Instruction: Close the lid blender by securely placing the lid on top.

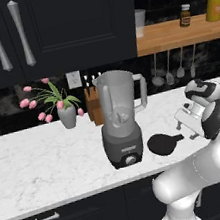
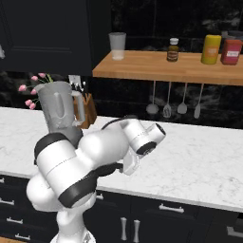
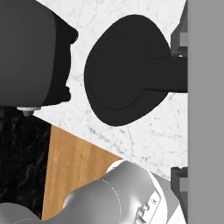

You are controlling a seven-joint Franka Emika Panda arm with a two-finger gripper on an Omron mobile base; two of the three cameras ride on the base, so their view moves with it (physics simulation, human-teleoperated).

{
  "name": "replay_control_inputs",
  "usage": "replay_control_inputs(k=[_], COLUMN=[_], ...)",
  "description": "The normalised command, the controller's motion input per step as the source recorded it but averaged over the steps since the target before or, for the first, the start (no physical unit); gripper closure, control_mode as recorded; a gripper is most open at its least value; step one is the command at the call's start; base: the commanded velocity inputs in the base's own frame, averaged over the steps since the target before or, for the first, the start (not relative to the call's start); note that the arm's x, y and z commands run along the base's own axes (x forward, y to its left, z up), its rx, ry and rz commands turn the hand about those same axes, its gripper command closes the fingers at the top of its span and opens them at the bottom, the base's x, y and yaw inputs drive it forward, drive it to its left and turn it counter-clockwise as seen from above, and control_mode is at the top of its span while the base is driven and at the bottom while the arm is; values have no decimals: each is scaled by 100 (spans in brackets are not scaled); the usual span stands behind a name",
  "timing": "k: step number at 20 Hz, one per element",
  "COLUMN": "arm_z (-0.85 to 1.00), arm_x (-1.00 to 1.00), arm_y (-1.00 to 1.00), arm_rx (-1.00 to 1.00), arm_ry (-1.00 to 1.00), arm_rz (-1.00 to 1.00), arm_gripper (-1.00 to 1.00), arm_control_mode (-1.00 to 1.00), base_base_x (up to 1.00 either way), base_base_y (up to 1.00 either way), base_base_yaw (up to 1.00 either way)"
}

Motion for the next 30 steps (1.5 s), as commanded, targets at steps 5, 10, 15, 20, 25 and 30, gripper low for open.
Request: replay_control_inputs(k=[5, 10, 15, 20, 25, 30], arm_z=[-20, -13, -14, -25, -14, -9], arm_x=[12, 18, 20, 8, 2, 0], arm_y=[8, 25, 16, 0, 0, 0], arm_rx=[-2, 0, -1, -5, -6, -6], arm_ry=[0, -1, 0, 0, 0, 0], arm_rz=[0, 0, 0, 0, 0, 0], arm_gripper=[-100, -100, -100, -100, -100, -100], arm_control_mode=[-100, -100, -100, -100, -100, -100], base_base_x=[0, 0, 0, 0, 0, 0], base_base_y=[0, 0, 0, 0, 0, 0], base_base_yaw=[0, 0, 0, 0, 0, 0])
